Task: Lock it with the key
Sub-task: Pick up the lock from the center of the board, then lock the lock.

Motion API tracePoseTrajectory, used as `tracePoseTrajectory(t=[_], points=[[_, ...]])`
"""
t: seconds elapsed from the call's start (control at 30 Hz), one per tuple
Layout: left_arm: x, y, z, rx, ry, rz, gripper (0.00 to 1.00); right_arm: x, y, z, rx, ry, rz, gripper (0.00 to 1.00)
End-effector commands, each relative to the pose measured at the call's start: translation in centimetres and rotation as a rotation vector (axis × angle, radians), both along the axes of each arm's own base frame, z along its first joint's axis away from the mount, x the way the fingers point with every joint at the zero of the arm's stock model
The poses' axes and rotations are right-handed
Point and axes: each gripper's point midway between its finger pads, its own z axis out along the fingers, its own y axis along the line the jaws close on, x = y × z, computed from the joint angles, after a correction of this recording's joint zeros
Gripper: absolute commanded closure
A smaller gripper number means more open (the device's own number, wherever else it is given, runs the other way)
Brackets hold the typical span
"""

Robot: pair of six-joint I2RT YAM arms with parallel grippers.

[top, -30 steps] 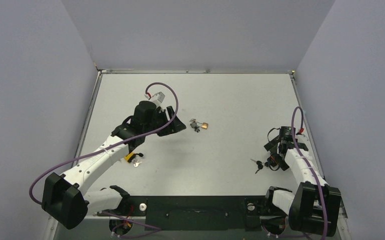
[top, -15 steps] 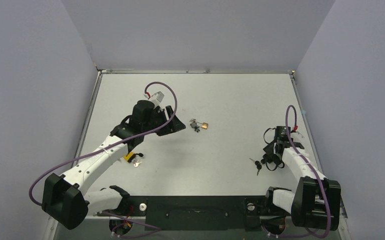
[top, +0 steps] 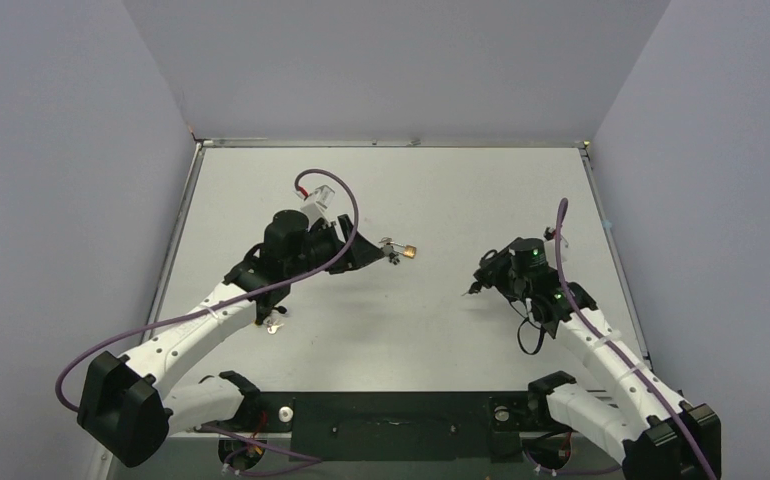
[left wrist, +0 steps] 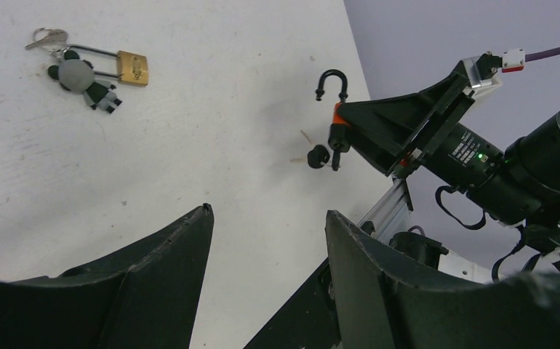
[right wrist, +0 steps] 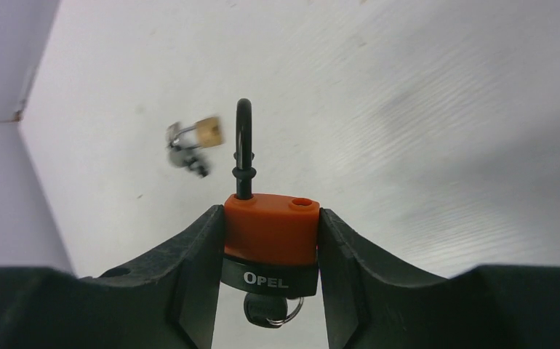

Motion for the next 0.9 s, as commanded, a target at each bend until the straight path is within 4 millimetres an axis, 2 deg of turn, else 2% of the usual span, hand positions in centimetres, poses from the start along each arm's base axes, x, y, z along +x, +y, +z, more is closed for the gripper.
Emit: tracePoseTrajectory(t=[0.0, 0.1, 0.2, 0.33, 0.5, 0.67, 0.87], points=[[0.7, -1.9, 5.0, -0.130, -0.177, 0.052, 0.44, 2.5, 6.2, 7.6, 0.311, -0.227, -0.052, 1.00], [0.1, -3.3, 5.6, -0.149, -0.225, 0.062, 0.44, 2.3, 10.0, 9.9, 0.407, -0.260, -0.011, 1.00], [-0.4, -4.2, 5.4, -0.130, -0.272, 0.080, 0.44, 2.4, 12.1, 12.7, 0.480, -0.303, 0.014, 1.00], [-1.0, -4.5, 5.4, -0.131, -0.306, 0.096, 0.44, 2.6, 13.1, 14.8, 0.546, -0.348, 0.011, 1.00], [-1.5, -4.5, 5.7, -0.128, -0.348, 0.127, 0.44, 2.7, 14.5, 16.5, 0.615, -0.370, 0.024, 1.00], [-1.4, -4.7, 7.0, -0.149, -0.402, 0.144, 0.44, 2.6, 15.7, 17.2, 0.658, -0.373, 0.032, 1.00], [-1.0, -5.1, 7.0, -0.122, -0.428, 0.151, 0.44, 2.8, 16.6, 18.1, 0.708, -0.384, 0.043, 1.00]])
